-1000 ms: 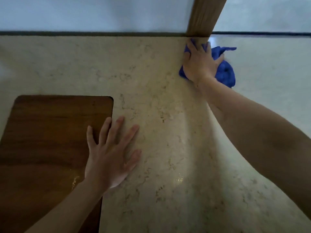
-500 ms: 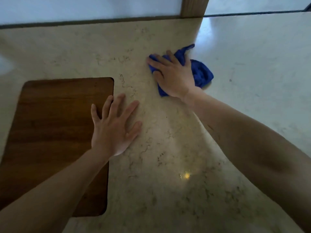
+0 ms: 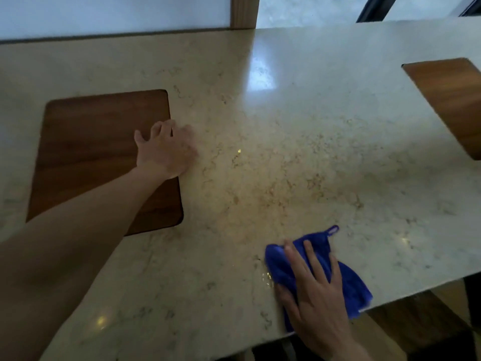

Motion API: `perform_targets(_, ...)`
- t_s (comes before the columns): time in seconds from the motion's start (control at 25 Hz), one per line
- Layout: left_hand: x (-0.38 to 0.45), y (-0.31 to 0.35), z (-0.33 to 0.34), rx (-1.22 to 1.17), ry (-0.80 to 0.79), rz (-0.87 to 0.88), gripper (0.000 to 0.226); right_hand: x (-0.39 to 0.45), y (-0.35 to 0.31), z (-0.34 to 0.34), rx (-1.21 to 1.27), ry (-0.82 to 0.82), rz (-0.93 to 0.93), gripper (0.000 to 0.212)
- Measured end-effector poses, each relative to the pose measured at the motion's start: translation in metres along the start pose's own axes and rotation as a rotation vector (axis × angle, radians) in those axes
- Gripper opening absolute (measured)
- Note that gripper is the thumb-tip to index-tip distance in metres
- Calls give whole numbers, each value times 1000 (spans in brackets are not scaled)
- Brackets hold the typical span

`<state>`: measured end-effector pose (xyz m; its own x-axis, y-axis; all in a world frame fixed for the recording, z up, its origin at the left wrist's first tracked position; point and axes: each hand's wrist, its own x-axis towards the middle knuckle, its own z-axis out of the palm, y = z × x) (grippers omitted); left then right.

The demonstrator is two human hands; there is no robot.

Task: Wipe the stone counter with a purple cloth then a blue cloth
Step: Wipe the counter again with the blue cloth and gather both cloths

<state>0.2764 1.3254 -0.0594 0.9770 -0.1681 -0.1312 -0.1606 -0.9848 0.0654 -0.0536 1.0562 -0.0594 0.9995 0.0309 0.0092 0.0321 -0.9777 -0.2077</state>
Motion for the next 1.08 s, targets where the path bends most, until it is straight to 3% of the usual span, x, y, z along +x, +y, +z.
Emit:
perform_targets(0.2, 6, -60, -8, 25, 32, -74, 59, -28, -44, 12, -42, -20, 47, 40)
perform_targets(0.32, 27, -92, -9, 17, 41, -124, 59, 12, -65, 20, -43, -48, 0, 30)
perform_targets(0.44, 45, -116, -10, -11, 5, -154, 63, 73, -91, 27, 47, -77, 73, 22)
perform_targets(0.6, 47, -121, -3, -16, 11, -155, 70, 201, -106, 35, 100, -7, 78, 25)
perform_targets(0.72, 49, -123, -1, 0, 19, -173, 71, 348, -108, 36, 135, 81, 77, 22)
perform_targets(0.88, 51, -126, 6, 26, 58, -151, 71, 550, -108, 31, 159, 150, 209, 31)
perform_targets(1.08, 51, -127, 9, 28, 98, -140, 71, 675, -147, 37, 112, 185, 114, 32)
